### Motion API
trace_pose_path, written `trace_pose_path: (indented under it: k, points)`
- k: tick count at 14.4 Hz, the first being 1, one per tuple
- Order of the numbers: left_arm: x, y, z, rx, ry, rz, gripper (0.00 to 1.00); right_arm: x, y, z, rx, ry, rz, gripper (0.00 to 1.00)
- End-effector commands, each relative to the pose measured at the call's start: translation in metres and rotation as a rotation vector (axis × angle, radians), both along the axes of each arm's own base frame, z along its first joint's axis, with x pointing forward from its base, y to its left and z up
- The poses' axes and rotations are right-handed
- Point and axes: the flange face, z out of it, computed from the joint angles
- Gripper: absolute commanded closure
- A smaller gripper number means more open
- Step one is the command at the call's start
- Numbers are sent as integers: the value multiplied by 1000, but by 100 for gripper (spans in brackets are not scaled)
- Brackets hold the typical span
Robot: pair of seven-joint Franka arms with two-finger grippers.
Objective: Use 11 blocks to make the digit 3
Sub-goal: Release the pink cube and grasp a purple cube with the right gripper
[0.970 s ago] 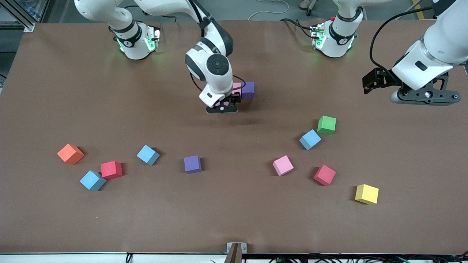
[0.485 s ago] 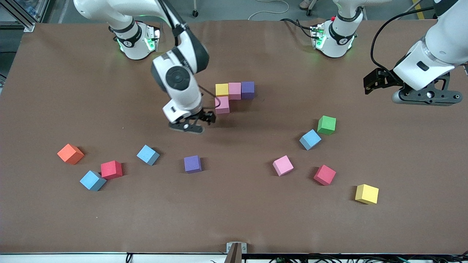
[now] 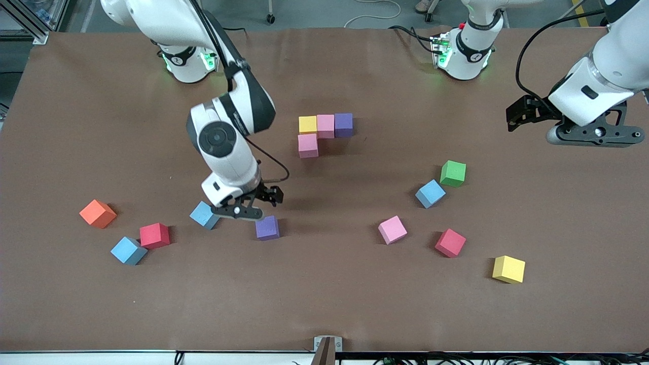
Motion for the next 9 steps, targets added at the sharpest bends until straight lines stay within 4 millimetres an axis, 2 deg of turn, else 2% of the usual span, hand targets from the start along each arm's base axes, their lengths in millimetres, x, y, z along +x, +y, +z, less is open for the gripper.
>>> trace_pose_path:
  k: [1, 3, 5, 9]
  points:
    - [2, 0, 4, 74, -33, -13, 0, 38, 0, -45, -27, 1, 84, 0]
    - [2, -2, 4, 70, -35, -15, 0, 50, -12, -60, -29, -11, 153, 0]
    - [2, 0, 4, 66, -32, -13, 0, 56, -19, -69, -19, -28, 147, 0]
    - [2, -1, 8, 60, -54, -18, 0, 54, -10, -83, 41, -27, 118, 0]
